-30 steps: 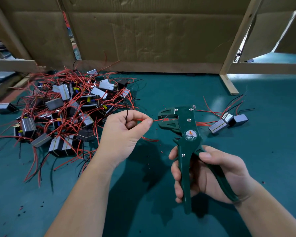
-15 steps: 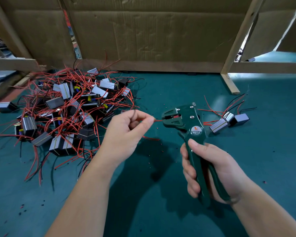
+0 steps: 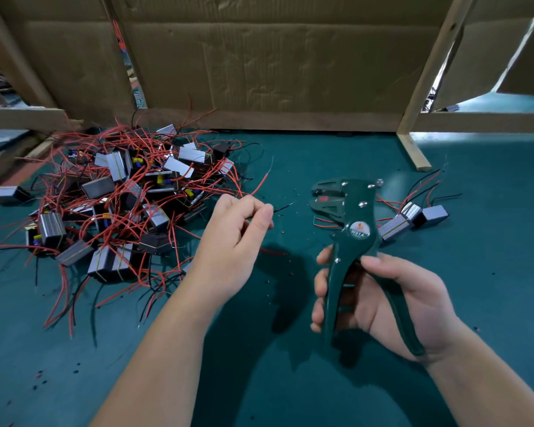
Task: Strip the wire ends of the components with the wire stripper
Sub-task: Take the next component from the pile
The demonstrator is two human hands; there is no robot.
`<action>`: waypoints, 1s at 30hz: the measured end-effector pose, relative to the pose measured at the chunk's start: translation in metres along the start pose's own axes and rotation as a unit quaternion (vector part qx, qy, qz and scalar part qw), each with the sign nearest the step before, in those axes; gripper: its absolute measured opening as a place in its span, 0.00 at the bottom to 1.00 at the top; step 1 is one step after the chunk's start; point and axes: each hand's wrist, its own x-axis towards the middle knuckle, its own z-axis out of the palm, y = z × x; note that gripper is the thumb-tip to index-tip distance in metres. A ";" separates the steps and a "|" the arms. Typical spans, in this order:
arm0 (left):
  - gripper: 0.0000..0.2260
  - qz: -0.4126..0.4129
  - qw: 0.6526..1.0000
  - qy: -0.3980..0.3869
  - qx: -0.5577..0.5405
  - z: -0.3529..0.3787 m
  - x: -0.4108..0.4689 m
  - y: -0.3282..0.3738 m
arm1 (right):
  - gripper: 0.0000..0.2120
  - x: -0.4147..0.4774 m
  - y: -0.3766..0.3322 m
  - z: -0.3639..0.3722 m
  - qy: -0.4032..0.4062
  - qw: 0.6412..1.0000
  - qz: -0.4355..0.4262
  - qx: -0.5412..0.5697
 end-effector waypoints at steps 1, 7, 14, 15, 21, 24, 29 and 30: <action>0.09 0.003 1.000 0.006 0.003 0.000 0.000 0.001 | 0.26 0.000 0.001 0.001 -0.010 1.000 0.012 -0.009; 0.09 0.022 1.000 0.008 0.021 -0.002 -0.001 0.001 | 0.31 0.005 0.008 0.007 -0.013 0.999 0.035 -0.036; 0.09 0.024 0.998 0.011 0.049 -0.004 -0.001 0.003 | 0.30 0.005 0.008 0.010 0.006 0.999 0.034 -0.038; 0.09 0.024 0.998 0.010 0.050 -0.004 -0.001 0.003 | 0.29 0.005 0.008 0.010 0.012 0.999 0.033 -0.042; 0.09 0.031 0.998 0.007 0.052 -0.003 0.001 0.002 | 0.15 0.004 0.008 0.012 0.031 0.997 0.047 -0.051; 0.09 0.025 0.998 0.004 0.051 -0.001 0.000 0.000 | 0.11 0.006 0.010 0.015 0.095 0.993 0.028 -0.058; 0.10 0.028 0.997 -0.026 0.073 0.007 -0.002 -0.002 | 0.19 0.009 0.014 0.016 0.111 0.994 -0.018 -0.018; 0.11 0.023 0.997 -0.020 0.071 0.007 -0.002 -0.001 | 0.22 0.009 0.015 0.015 0.091 0.995 -0.030 0.006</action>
